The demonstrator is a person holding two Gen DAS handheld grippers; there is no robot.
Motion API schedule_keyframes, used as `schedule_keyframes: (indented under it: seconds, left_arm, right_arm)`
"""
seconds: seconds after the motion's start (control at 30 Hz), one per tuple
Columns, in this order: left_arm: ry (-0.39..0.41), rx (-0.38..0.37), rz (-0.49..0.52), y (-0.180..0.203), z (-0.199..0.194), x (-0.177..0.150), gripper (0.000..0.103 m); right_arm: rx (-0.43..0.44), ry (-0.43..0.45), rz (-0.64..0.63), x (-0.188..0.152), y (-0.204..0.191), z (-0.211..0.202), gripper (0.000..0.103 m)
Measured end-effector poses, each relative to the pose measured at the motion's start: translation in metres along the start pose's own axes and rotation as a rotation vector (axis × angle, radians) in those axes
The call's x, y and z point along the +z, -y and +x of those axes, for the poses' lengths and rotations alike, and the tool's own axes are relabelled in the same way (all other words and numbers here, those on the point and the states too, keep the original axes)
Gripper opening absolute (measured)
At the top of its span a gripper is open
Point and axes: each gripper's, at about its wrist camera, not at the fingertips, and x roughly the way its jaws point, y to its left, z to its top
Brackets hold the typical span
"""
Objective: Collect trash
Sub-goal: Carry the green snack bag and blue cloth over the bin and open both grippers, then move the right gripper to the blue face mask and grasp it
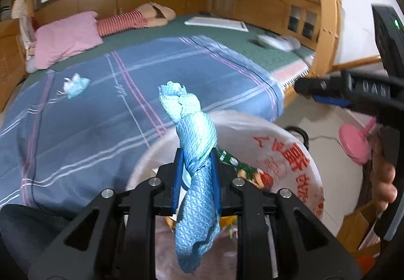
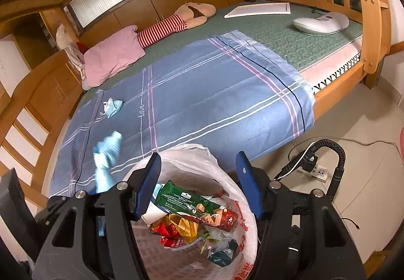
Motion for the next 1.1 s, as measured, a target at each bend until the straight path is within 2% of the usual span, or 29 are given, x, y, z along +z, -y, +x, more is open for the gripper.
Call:
schedule_keyframes:
  seconds: [0.13,0.17,0.2,0.23,0.27,0.37,0.47,0.67,0.77,0.9,0.97,1.1]
  left_arm:
    - [-0.041,-0.027,0.026,0.004,0.008,-0.006,0.024]
    - [-0.049,-0.030,0.030,0.006,0.010,-0.007,0.031]
    - [-0.054,-0.030,0.032,0.006,0.012,-0.009,0.041]
    - [-0.049,-0.019,0.030,0.005,0.011,-0.009,0.069]
    - [-0.023,0.010,0.022,0.003,0.007,-0.009,0.086]
    - [0.049,0.091,0.008,-0.007,-0.004,-0.005,0.092]
    - [0.110,0.190,-0.046,-0.030,-0.013,0.003,0.095]
    - [0.150,0.364,-0.204,-0.096,-0.018,0.023,0.096]
    - [0.141,0.448,-0.276,-0.135,-0.011,0.034,0.097]
    - [0.105,0.572,-0.389,-0.205,0.007,0.060,0.098]
    - [0.084,0.635,-0.496,-0.251,0.022,0.070,0.099]
    - [0.054,0.690,-0.630,-0.318,0.046,0.069,0.099]
  right_arm:
    - [-0.005,-0.004,0.008,-0.001,0.001,0.002,0.061]
    - [-0.005,-0.005,0.011,-0.001,0.001,0.002,0.061]
    - [-0.004,-0.006,0.014,-0.001,0.002,0.002,0.061]
    - [-0.004,-0.006,0.016,-0.001,0.002,0.003,0.061]
    - [-0.005,-0.006,0.017,-0.002,0.002,0.003,0.061]
    - [-0.005,-0.012,0.024,-0.003,0.003,0.007,0.061]
    - [-0.006,-0.033,0.035,-0.001,0.003,0.016,0.061]
    - [-0.009,-0.060,0.000,0.011,-0.018,0.036,0.061]
    - [0.015,-0.089,-0.005,0.019,-0.035,0.054,0.061]
    - [0.036,-0.121,-0.035,0.036,-0.072,0.090,0.061]
    - [0.031,-0.126,-0.060,0.044,-0.091,0.111,0.061]
    - [0.017,-0.143,-0.113,0.060,-0.141,0.166,0.061]
